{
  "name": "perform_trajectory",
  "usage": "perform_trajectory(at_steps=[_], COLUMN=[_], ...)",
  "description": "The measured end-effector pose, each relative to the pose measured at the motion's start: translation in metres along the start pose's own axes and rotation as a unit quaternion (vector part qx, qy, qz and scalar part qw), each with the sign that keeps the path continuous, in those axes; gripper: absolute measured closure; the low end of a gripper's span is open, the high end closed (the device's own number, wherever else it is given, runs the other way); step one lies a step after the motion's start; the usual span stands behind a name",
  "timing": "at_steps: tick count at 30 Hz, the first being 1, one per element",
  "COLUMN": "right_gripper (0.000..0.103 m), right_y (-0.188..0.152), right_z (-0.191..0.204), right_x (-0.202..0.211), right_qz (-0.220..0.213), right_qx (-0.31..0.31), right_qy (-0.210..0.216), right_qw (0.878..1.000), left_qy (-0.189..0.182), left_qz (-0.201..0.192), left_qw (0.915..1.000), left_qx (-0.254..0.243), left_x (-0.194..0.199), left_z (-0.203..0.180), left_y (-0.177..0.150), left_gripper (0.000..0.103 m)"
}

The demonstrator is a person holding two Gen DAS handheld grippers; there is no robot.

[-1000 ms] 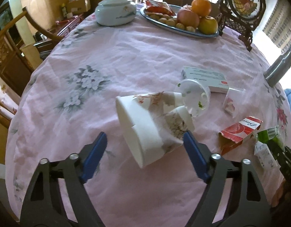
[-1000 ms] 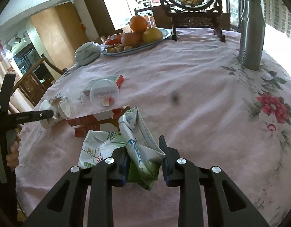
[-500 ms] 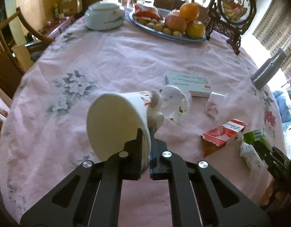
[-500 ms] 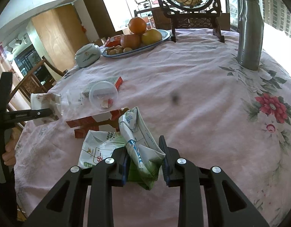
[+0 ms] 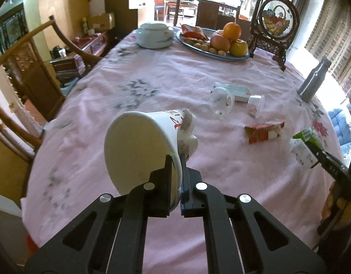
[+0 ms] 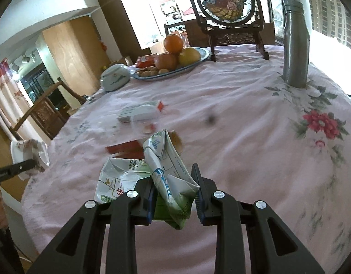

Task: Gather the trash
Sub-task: 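Lift the cup and carton and carry both toward the orange basket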

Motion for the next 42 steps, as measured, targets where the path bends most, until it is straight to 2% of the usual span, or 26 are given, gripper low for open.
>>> perform_trajectory(at_steps=[6,10,23,36,42], right_gripper=[0.075,0.075,0.075,0.075,0.075], right_y=[-0.011,-0.015,-0.032,-0.045,-0.049], right_z=[0.035,0.059,0.15,0.238,0.298], right_x=[0.022,0.035,0.064,0.078,0.084], right_qz=[-0.005,-0.011,-0.021,-0.016,-0.013], right_qx=[0.017,0.034,0.094,0.159,0.204], right_qy=[0.018,0.026,0.07,0.117,0.156], right_qw=[1.0,0.999,0.993,0.98,0.966], left_qy=[0.001,0.018,0.018,0.028,0.044], left_qz=[-0.016,-0.027,-0.049,-0.07,-0.088], left_qw=[0.9999,0.9992,0.9967,0.9903,0.9838], left_qx=[0.007,0.022,0.062,0.117,0.15], left_x=[0.034,0.047,0.089,0.124,0.142], left_z=[0.017,0.033,0.074,0.134,0.171], left_y=[-0.028,-0.042,-0.089,-0.122,-0.135], left_gripper=[0.096,0.096,0.096,0.096,0.096])
Point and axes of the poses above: each gripper's, at about its wrist camera, not at the fingertips, and x roughly against the way its jaws point, z to its left, y to its top, the point moved 6 cm from there along -x, roughly the way its jaws point, and after that the axes turned 7 degrees about x, right-handed, at the moved point
